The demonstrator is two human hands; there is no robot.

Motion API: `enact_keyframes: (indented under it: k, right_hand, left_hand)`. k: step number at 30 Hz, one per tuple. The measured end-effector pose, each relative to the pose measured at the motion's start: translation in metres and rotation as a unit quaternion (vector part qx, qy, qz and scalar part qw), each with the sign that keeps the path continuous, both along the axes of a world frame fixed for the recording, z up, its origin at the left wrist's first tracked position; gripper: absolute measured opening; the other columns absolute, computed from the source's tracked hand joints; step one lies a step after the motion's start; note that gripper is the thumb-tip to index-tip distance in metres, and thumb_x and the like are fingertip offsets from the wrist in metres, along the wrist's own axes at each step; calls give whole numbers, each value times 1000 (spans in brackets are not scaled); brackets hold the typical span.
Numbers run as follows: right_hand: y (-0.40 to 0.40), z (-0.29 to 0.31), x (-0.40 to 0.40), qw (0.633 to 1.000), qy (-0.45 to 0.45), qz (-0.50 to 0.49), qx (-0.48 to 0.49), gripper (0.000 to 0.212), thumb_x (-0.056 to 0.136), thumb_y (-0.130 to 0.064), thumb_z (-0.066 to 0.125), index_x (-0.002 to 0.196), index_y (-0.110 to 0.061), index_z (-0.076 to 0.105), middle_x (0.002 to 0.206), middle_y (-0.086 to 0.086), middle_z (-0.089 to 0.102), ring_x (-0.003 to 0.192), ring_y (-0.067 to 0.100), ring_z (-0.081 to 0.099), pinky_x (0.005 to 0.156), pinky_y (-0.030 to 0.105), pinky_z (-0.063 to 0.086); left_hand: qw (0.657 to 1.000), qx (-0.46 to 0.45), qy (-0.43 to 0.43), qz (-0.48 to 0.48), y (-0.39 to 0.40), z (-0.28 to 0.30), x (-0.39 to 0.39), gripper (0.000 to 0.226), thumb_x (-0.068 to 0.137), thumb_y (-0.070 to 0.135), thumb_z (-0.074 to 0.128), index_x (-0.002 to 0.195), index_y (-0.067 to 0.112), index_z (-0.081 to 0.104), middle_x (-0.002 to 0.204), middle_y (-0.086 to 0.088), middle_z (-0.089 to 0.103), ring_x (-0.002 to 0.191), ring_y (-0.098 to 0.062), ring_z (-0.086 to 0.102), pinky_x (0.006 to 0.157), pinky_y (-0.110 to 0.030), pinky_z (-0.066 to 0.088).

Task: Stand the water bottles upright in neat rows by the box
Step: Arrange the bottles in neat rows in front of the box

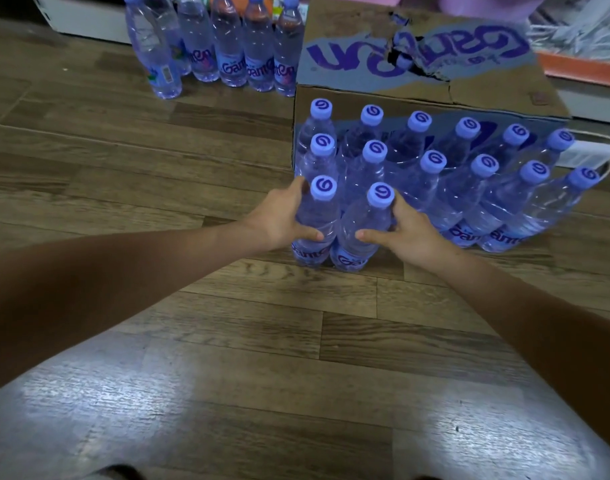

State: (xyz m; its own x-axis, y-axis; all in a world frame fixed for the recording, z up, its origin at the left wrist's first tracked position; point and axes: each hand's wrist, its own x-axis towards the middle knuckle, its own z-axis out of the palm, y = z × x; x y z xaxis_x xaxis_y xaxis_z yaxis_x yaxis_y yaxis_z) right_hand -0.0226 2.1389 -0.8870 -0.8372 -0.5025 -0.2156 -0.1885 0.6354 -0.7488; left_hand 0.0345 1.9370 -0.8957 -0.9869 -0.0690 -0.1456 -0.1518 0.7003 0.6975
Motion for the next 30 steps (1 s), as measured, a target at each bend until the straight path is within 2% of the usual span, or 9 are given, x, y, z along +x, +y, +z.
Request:
enact_keyframes:
  k: [7, 15, 21, 25, 28, 30]
  right_hand:
    - [0, 2, 2, 1000, -21, -7, 6, 67, 80, -25, 71, 136, -25, 35, 120, -10, 55, 119, 16, 52, 99, 27, 40]
    - [-1, 3, 5, 1000, -14, -15, 8, 70, 80, -27, 71, 138, -25, 32, 131, -2, 54, 121, 19, 50, 94, 25, 37]
    - [-1, 1, 6, 1000, 8, -13, 14, 70, 79, -31, 72, 137, -23, 33, 134, -2, 53, 127, 22, 46, 104, 34, 39]
    - [0, 0, 7, 1000, 12, -17, 7, 72, 78, -31, 72, 138, -23, 33, 135, -3, 53, 126, 21, 47, 102, 31, 39]
    - [-2, -1, 9, 999, 22, -22, 12, 73, 78, -34, 72, 138, -23, 31, 135, -1, 53, 126, 24, 48, 105, 39, 40]
    - [-3, -1, 10, 999, 22, -28, 16, 72, 79, -34, 71, 138, -22, 31, 134, 2, 54, 124, 25, 49, 102, 39, 41]
  left_hand:
    - [1000, -24, -8, -17, 2, 5, -1, 82, 66, 21, 81, 132, 9, 35, 132, -10, 54, 120, -27, 51, 98, -32, 42]
    - [999, -37, -22, -27, 2, 6, -3, 83, 66, 22, 81, 133, 11, 34, 130, -10, 55, 117, -28, 53, 98, -40, 44]
    - [998, -64, -19, -22, 3, 5, -2, 85, 66, 27, 81, 133, 11, 33, 127, -11, 58, 114, -30, 55, 95, -41, 46]
    - [998, -67, -10, -14, 5, 5, 0, 83, 65, 29, 82, 130, 9, 35, 127, -11, 56, 115, -30, 54, 94, -37, 46]
    - [998, -64, -12, -5, 5, 5, 2, 84, 65, 30, 82, 130, 9, 34, 128, -12, 54, 116, -30, 52, 93, -35, 45]
    - [998, -65, -17, -1, 5, 5, 3, 82, 65, 31, 82, 128, 9, 34, 126, -12, 54, 115, -30, 52, 92, -35, 45]
